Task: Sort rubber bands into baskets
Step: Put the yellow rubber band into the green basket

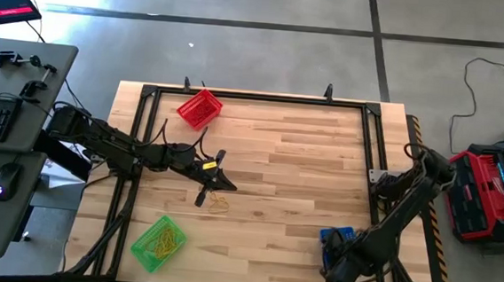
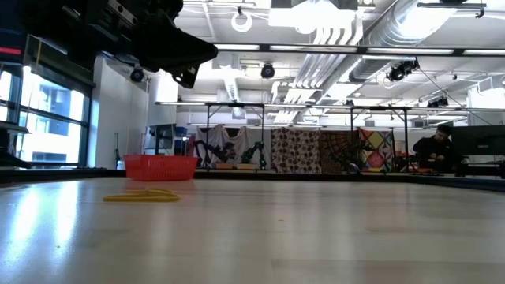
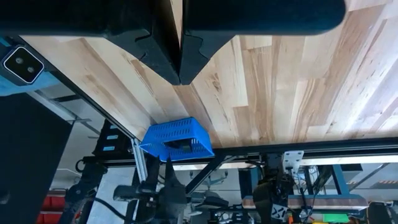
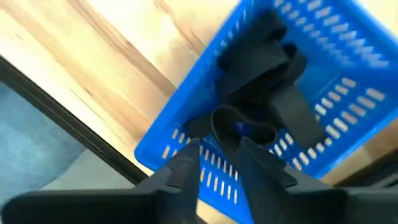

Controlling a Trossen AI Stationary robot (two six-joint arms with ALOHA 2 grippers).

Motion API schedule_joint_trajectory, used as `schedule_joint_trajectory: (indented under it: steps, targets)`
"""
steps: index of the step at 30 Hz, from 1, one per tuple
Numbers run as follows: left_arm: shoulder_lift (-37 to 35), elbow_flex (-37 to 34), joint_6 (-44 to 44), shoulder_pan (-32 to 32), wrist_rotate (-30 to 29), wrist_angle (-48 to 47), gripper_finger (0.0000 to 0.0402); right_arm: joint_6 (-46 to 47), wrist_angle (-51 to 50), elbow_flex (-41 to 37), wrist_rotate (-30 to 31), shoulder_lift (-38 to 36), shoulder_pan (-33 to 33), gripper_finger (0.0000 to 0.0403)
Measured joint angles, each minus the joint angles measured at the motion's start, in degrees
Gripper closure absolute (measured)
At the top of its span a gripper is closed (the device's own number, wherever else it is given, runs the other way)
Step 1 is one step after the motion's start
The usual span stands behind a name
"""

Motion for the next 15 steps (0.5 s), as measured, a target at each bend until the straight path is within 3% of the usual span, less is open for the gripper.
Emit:
schedule_joint_trajectory:
  steps: [8,15]
  targets:
    - [0.00,0.00,-0.20,0.00,-0.09,-0.02,0.0401,-16.79,-0.56,0.00,12.20,-1.33,-1.42,0.0393]
    - [0.00,0.00,-1.44,0.00,-0.11,0.00,0.0401,-30.25,-0.40,0.00,19.23,-1.32,-6.31,0.0397]
